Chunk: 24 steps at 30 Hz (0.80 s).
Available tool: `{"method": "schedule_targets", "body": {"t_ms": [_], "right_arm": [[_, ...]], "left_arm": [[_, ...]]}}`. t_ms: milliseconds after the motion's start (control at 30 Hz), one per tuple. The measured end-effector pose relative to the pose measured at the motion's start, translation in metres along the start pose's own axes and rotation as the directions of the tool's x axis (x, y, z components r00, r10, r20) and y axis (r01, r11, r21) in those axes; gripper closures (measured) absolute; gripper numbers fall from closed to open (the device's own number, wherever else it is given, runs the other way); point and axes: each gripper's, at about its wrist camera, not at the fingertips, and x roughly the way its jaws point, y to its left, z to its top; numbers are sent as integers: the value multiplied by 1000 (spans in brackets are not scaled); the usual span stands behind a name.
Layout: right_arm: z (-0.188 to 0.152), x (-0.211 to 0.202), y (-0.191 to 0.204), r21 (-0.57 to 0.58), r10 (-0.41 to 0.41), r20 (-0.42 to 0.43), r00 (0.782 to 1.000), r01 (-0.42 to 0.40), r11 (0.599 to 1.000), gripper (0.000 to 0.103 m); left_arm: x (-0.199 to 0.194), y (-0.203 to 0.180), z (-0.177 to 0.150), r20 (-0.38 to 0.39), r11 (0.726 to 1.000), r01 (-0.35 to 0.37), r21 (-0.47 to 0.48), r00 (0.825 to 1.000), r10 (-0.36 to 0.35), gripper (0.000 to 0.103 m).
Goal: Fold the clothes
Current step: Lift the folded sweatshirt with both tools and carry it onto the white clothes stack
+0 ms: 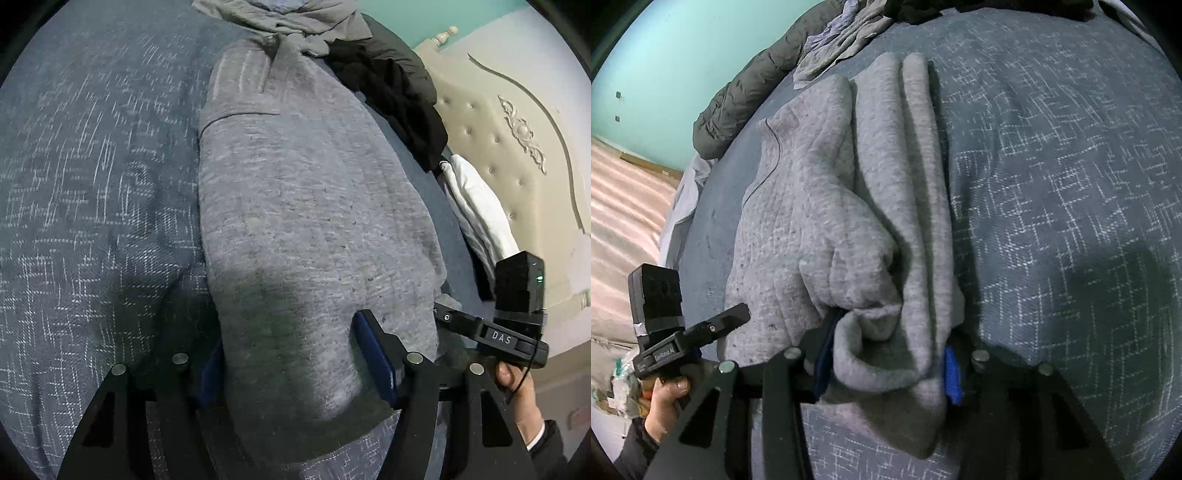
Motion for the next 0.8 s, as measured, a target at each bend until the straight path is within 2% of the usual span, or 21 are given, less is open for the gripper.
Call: {"method": "schedule_targets", "body": {"t_ms": [33,167,233,367,500,567,800], "right_arm": [[-1,-2,3,-17,-10,6,1000,10,1000,70],[-1,-11,19,-78,-40,40,998,43,996,79],[0,-21,25,-92,-33,63,997,39,995,82],[5,-52,40,-150,-26,108,994,42,988,83],[27,-83,57,-189,-8,152,988,37,981,84],[29,-105,54,-207,-4,168,986,39,978,84],[50,-171,54,-250,-10,226,974,68,966,85]], "left_arm": [[-1,-1,0,4,1000,-1,5,1000,1,41],[-18,-14,2,50,998,-17,61,999,14,60],[-27,-24,5,67,996,-19,90,998,13,63],[-41,-48,17,104,993,-6,122,995,-7,65],[-64,-80,28,142,986,10,167,989,-34,65],[-78,-94,31,154,982,18,190,987,-48,65],[-77,-177,60,175,963,40,266,980,-89,66]]}}
